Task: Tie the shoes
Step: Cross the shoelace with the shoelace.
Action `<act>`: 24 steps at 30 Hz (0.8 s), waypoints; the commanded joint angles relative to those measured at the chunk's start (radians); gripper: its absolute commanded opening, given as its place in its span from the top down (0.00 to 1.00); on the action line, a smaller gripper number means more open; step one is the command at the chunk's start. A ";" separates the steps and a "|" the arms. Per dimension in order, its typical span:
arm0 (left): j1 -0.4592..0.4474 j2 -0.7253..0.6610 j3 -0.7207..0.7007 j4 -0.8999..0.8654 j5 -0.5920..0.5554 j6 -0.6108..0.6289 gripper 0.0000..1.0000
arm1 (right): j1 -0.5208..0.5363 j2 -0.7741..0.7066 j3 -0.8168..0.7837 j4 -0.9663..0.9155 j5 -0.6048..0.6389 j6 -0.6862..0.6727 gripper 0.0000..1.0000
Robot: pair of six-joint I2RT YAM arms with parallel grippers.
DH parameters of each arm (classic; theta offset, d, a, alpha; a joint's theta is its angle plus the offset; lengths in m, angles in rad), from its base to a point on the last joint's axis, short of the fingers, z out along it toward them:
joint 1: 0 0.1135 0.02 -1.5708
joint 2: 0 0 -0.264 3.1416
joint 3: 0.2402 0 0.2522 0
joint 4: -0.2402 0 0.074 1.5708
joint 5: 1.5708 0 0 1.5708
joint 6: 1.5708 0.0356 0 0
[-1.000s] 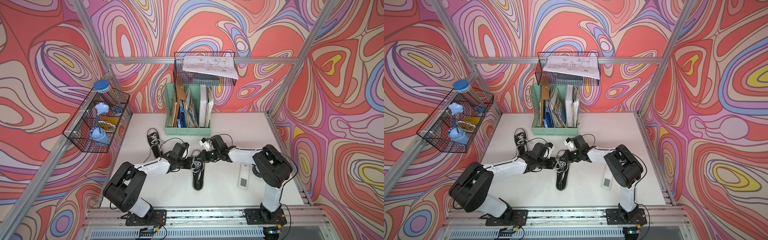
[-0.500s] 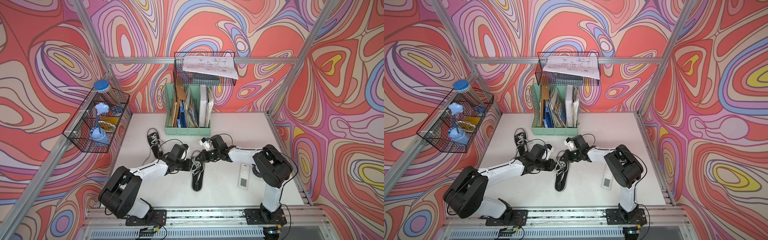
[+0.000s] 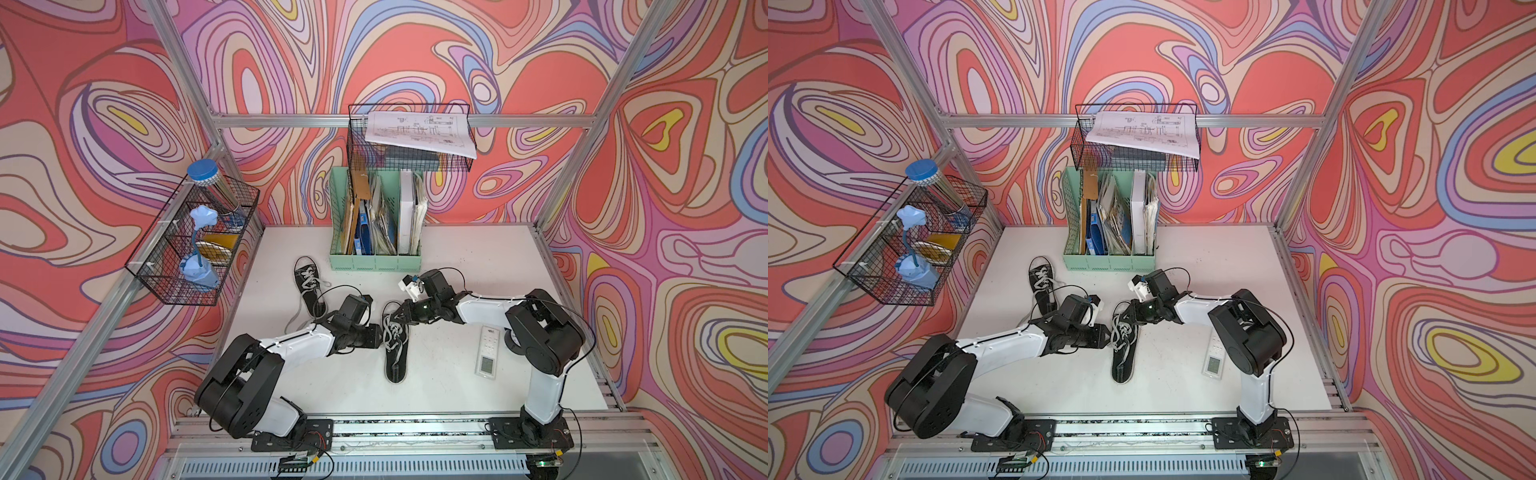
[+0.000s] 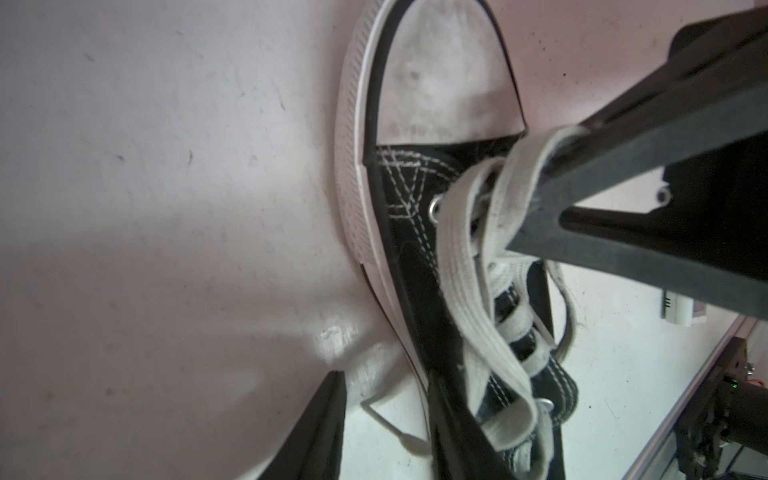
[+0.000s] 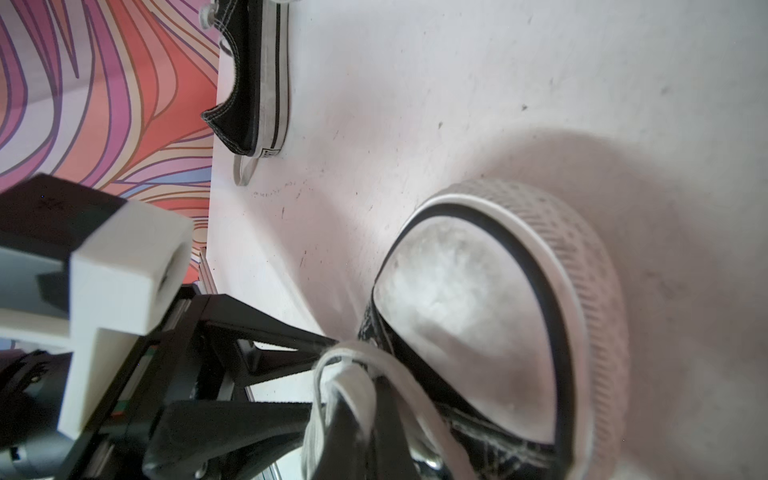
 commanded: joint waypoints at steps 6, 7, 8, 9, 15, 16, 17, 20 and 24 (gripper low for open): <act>-0.005 -0.087 -0.071 -0.002 -0.033 -0.025 0.59 | -0.004 -0.021 0.015 -0.016 0.016 -0.018 1.00; -0.005 -0.103 -0.076 -0.015 -0.049 -0.019 0.59 | -0.003 -0.021 0.015 -0.019 0.018 -0.021 1.00; -0.006 -0.118 -0.080 -0.031 -0.068 -0.012 0.59 | -0.004 -0.022 0.017 -0.023 0.020 -0.025 1.00; -0.005 -0.127 -0.084 -0.044 -0.083 -0.005 0.59 | -0.003 -0.021 0.018 -0.025 0.021 -0.027 1.00; -0.005 -0.186 -0.145 -0.065 -0.105 0.061 0.57 | -0.003 -0.019 0.023 -0.030 0.020 -0.031 1.00; -0.006 -0.200 -0.161 -0.035 -0.070 0.075 0.56 | -0.004 -0.016 0.024 -0.031 0.020 -0.032 1.00; -0.008 -0.214 -0.181 -0.002 -0.034 0.083 0.55 | -0.004 -0.014 0.027 -0.031 0.021 -0.033 1.00; -0.023 -0.243 -0.223 0.071 0.006 0.100 0.51 | -0.004 -0.012 0.035 -0.034 0.020 -0.034 1.00; -0.031 -0.248 -0.236 0.105 0.039 0.142 0.46 | -0.004 -0.008 0.040 -0.036 0.018 -0.036 1.00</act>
